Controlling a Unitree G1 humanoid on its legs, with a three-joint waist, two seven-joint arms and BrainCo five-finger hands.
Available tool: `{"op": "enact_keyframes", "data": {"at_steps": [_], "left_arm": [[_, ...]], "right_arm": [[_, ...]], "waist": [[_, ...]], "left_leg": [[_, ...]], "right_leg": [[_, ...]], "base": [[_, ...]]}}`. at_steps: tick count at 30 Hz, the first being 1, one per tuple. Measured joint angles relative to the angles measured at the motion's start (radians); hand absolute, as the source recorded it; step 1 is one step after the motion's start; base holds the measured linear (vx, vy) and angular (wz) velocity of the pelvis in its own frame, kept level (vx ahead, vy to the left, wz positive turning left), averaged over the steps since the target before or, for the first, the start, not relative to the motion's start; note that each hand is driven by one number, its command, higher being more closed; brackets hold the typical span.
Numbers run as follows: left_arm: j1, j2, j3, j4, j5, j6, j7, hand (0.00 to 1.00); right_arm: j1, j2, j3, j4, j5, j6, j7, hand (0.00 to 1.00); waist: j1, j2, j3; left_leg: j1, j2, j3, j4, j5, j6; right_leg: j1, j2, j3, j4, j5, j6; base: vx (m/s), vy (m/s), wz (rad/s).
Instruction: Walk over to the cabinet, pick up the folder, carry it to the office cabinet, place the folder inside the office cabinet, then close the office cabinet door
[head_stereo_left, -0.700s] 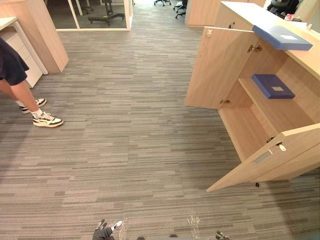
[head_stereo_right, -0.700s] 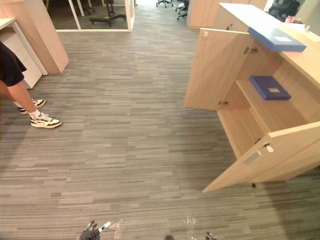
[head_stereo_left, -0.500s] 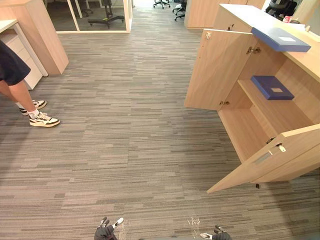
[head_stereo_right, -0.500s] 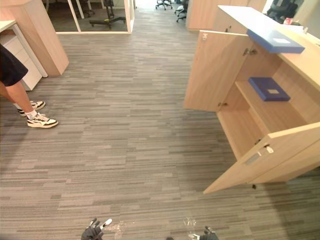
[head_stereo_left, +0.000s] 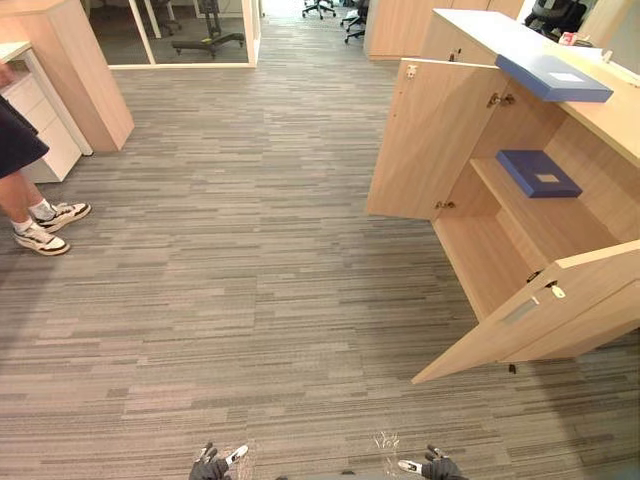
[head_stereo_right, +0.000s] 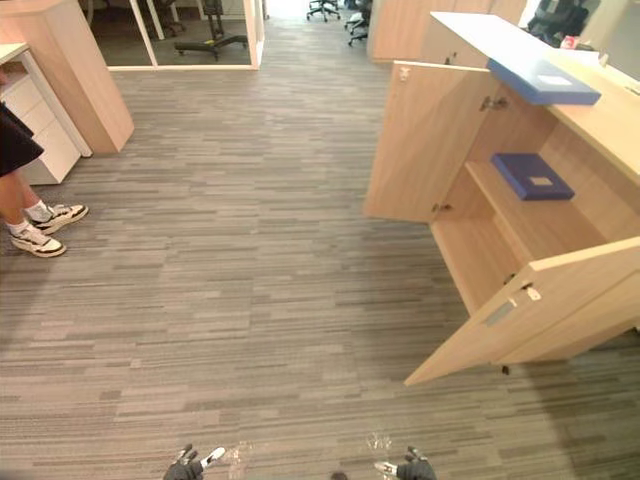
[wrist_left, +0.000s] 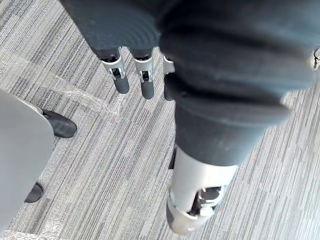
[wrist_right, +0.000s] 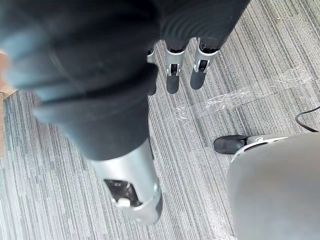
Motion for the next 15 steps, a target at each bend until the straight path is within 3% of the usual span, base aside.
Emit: {"op": "enact_keyframes", "data": {"at_steps": [5, 6, 8, 9, 10, 12, 13, 15], "left_arm": [[-0.009, -0.001, 0.007, -0.001, 0.000, -0.008, 0.012, 0.00], [-0.013, 0.000, 0.008, -0.003, 0.000, -0.011, 0.015, 0.00], [-0.019, -0.003, 0.018, -0.014, -0.002, -0.021, 0.019, 0.00], [-0.016, -0.005, 0.028, -0.024, -0.003, -0.021, 0.019, 0.00], [-0.016, -0.010, 0.047, -0.040, -0.008, -0.023, 0.018, 0.00], [-0.015, -0.014, 0.064, -0.063, -0.019, -0.025, 0.017, 0.00], [-0.015, -0.018, 0.078, -0.077, -0.027, -0.028, 0.016, 0.00], [-0.014, -0.020, 0.093, -0.083, -0.049, -0.031, 0.015, 0.00]], "right_arm": [[-0.003, 0.001, 0.001, 0.001, 0.001, -0.002, 0.000, 0.00], [-0.008, 0.003, 0.003, 0.002, 0.001, -0.002, -0.001, 0.00], [-0.023, 0.001, 0.002, 0.001, 0.010, -0.005, 0.000, 0.00], [-0.030, 0.000, 0.002, 0.001, 0.018, -0.006, 0.000, 0.00], [-0.037, 0.000, 0.002, 0.001, 0.034, -0.007, -0.001, 0.00], [-0.034, 0.000, 0.003, 0.001, 0.037, -0.006, -0.004, 0.00], [-0.036, 0.000, 0.003, -0.002, 0.040, -0.004, -0.005, 0.00], [-0.038, 0.003, 0.002, -0.009, 0.055, -0.005, -0.005, 0.00]], "waist": [[-0.001, -0.005, 0.006], [-0.001, -0.008, 0.016], [0.001, 0.002, 0.053], [0.004, 0.008, 0.069], [0.008, 0.012, 0.096], [0.021, 0.012, 0.103], [0.030, 0.011, 0.113], [0.040, 0.004, 0.122]], "left_leg": [[-0.003, -0.002, 0.001, 0.008, -0.005, -0.001], [-0.023, -0.002, 0.000, 0.055, -0.031, -0.001], [-0.111, 0.024, 0.005, 0.282, -0.147, -0.034], [-0.128, 0.036, 0.006, 0.338, -0.174, -0.053], [-0.168, 0.058, 0.010, 0.461, -0.204, -0.094], [-0.267, 0.082, 0.017, 0.664, -0.198, -0.114], [-0.321, 0.099, 0.028, 0.760, -0.213, -0.102], [-0.369, 0.127, 0.028, 0.770, -0.251, -0.082]], "right_leg": [[0.002, -0.003, 0.000, 0.001, 0.001, 0.001], [0.005, -0.004, -0.001, 0.005, 0.000, 0.001], [0.018, 0.012, -0.001, 0.004, -0.017, -0.011], [0.029, 0.020, -0.002, 0.000, -0.026, -0.023], [0.047, 0.032, -0.006, 0.000, -0.030, -0.028], [0.060, 0.040, -0.002, 0.002, -0.037, -0.038], [0.069, 0.039, 0.005, 0.013, -0.046, -0.041], [0.069, 0.022, 0.017, 0.032, -0.059, -0.036]], "base": [[0.01, 0.005, -0.01], [0.00, 0.000, 0.00], [-0.06, 0.014, -0.03], [-0.07, 0.004, -0.01], [-0.05, -0.003, 0.03], [0.03, 0.007, 0.00], [0.13, 0.046, -0.10], [0.14, 0.087, -0.16]]}}
